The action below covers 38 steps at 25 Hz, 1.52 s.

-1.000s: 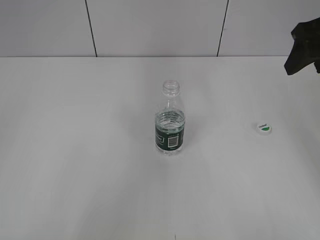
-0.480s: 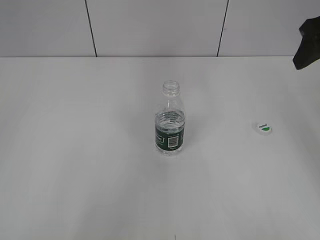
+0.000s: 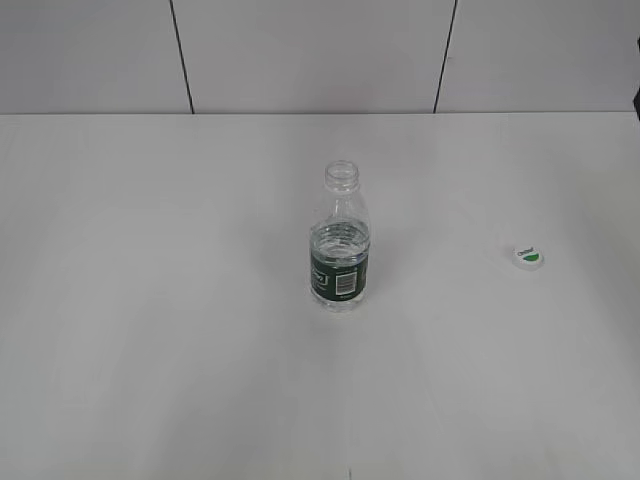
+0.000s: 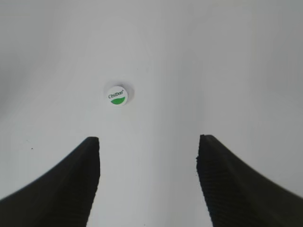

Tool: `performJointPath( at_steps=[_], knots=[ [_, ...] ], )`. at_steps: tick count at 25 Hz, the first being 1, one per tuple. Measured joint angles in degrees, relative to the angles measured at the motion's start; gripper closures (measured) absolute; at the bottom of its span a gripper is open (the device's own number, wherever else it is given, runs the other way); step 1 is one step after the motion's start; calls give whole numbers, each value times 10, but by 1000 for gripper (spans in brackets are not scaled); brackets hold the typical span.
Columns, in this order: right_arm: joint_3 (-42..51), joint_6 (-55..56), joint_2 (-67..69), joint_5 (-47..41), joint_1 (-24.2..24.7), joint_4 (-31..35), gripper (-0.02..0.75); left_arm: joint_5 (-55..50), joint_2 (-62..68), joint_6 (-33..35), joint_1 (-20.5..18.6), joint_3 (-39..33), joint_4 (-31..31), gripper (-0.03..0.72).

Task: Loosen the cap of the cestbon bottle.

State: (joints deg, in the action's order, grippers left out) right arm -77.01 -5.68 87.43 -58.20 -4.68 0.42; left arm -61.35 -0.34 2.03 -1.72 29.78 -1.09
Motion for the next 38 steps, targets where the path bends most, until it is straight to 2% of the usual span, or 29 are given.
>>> performJointPath(
  at_steps=[9, 18, 30, 38],
  knots=[
    [0, 10, -71, -18, 10, -15, 242, 0, 0, 0, 0, 0, 0, 263],
    [16, 12, -266, -20, 10, -26, 242, 0, 0, 1, 0, 0, 0, 265],
    [167, 12, -529, -24, 10, -63, 240, 0, 0, 1, 0, 0, -1, 265],
    [258, 12, -636, -65, 10, -65, 168, 0, 0, 1, 0, 0, -1, 265]
  ],
)
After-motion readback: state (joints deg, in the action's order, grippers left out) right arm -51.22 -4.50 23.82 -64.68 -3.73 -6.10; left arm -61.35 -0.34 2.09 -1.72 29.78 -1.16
